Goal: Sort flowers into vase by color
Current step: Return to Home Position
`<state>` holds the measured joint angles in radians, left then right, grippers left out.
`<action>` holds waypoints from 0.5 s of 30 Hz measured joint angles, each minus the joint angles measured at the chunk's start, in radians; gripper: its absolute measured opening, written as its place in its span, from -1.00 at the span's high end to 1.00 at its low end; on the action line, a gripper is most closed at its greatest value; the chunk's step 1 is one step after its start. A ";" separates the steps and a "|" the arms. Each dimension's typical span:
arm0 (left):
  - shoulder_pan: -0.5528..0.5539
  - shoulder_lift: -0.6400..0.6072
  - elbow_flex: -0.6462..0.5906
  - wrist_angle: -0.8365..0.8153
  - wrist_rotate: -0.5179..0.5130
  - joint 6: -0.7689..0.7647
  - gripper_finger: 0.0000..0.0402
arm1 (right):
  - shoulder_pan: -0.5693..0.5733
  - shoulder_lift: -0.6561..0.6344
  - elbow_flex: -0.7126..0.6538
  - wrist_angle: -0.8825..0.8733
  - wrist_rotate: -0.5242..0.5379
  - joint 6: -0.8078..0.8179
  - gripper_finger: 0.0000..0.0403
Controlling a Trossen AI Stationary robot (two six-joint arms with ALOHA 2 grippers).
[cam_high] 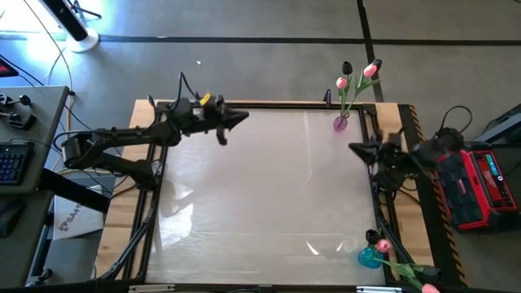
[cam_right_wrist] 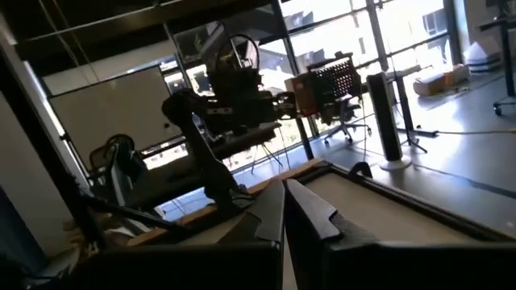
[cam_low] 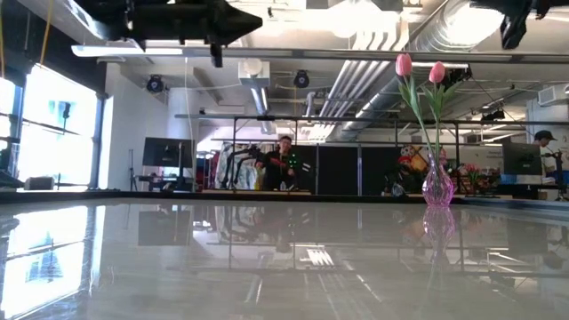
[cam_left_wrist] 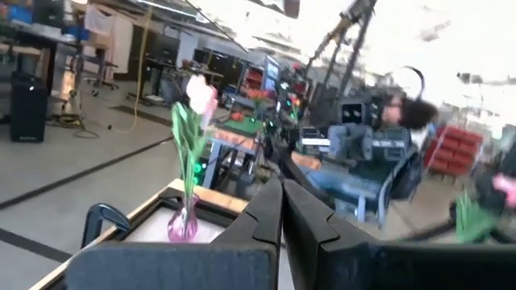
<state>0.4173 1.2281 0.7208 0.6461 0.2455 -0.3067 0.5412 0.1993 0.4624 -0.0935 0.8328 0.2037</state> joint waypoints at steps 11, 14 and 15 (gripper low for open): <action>-0.115 -0.024 -0.150 0.083 -0.189 0.123 1.00 | -0.187 -0.025 -0.157 0.059 -0.139 0.083 1.00; -0.124 -0.026 -0.222 0.226 -0.192 0.100 1.00 | -0.233 -0.068 -0.123 -0.013 -0.177 0.060 1.00; -0.126 -0.030 -0.245 0.260 -0.191 0.101 1.00 | -0.245 -0.088 -0.116 -0.043 -0.190 0.060 1.00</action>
<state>0.2913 1.1977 0.4760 0.9061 0.0544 -0.2062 0.2961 0.1116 0.3468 -0.1370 0.6433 0.2640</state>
